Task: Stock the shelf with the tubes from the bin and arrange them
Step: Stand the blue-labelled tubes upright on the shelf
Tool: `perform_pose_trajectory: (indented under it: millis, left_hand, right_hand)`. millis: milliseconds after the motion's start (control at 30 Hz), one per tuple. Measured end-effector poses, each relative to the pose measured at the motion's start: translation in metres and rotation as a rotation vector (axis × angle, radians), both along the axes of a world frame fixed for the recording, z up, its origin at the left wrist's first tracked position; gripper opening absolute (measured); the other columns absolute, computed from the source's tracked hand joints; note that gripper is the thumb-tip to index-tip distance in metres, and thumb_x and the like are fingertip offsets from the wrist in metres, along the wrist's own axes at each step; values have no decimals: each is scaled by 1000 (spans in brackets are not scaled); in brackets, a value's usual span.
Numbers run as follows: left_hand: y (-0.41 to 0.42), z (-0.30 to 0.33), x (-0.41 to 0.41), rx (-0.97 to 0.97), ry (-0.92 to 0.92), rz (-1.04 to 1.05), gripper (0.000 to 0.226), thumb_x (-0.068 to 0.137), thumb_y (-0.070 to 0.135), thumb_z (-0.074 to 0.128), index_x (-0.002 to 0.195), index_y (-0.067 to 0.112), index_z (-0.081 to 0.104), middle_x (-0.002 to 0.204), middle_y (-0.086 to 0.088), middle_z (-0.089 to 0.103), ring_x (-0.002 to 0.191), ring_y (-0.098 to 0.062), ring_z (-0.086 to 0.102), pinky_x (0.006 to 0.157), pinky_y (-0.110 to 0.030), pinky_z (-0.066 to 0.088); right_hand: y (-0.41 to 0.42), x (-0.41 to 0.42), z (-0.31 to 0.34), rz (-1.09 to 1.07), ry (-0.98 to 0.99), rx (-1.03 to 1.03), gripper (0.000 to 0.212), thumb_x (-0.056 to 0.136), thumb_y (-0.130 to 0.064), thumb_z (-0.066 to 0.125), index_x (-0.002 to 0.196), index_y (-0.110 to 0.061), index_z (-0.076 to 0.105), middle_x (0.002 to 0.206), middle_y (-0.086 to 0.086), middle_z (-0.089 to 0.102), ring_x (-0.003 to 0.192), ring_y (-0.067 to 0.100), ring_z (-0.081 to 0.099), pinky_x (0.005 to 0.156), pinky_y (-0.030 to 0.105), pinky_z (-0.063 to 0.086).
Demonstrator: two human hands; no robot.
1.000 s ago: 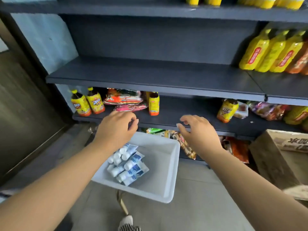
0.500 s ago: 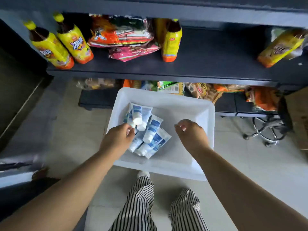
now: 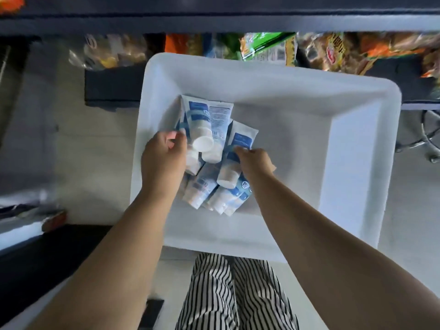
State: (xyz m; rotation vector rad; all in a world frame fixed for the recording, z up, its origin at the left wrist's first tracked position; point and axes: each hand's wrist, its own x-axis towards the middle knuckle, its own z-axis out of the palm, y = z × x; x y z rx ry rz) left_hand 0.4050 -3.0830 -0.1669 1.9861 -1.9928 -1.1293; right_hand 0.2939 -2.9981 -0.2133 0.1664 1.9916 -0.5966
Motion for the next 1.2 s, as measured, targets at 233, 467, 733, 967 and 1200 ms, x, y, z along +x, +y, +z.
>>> perform_pose_trajectory:
  millis: [233, 467, 733, 967, 1200]
  left_hand:
    - [-35, -27, -41, 177, -206, -149, 68, 86, 60, 42, 100, -3, 63, 106, -25, 65, 101, -37, 61, 87, -39, 48]
    - [-45, -28, -41, 384, -132, -56, 40, 72, 46, 68, 94, 12, 63, 75, -5, 67, 59, -19, 63, 47, -15, 44]
    - [-18, 25, -11, 530, 326, 144, 21, 60, 29, 74, 67, 10, 70, 78, -17, 60, 68, -25, 56, 61, -30, 43]
    - [-2, 125, -22, 718, 789, 122, 17, 91, 13, 46, 83, 13, 61, 54, 3, 66, 45, -8, 61, 42, -16, 47]
    - [-16, 248, -60, 619, 1079, -77, 24, 90, 6, 45, 86, 16, 65, 67, 3, 70, 62, -8, 66, 58, -20, 54]
  right_hand:
    - [-9, -3, -6, -231, -95, -57, 25, 83, -27, 66, 98, -8, 62, 65, -1, 51, 53, 13, 47, 49, 22, 40]
    - [-1, -6, -10, -532, -204, -177, 21, 81, -16, 70, 96, -10, 57, 76, 5, 58, 60, 17, 53, 55, 24, 49]
    - [30, -4, 36, -719, -354, -425, 6, 86, -10, 63, 80, -9, 61, 69, 7, 63, 57, 20, 59, 59, 34, 52]
    - [25, -29, 141, -645, -272, -756, 11, 87, -6, 57, 81, -11, 64, 68, 5, 68, 60, 18, 63, 63, 31, 51]
    - [21, -58, 291, -487, -91, -1067, 17, 89, -2, 52, 87, -9, 67, 72, 2, 70, 66, 15, 64, 72, 34, 54]
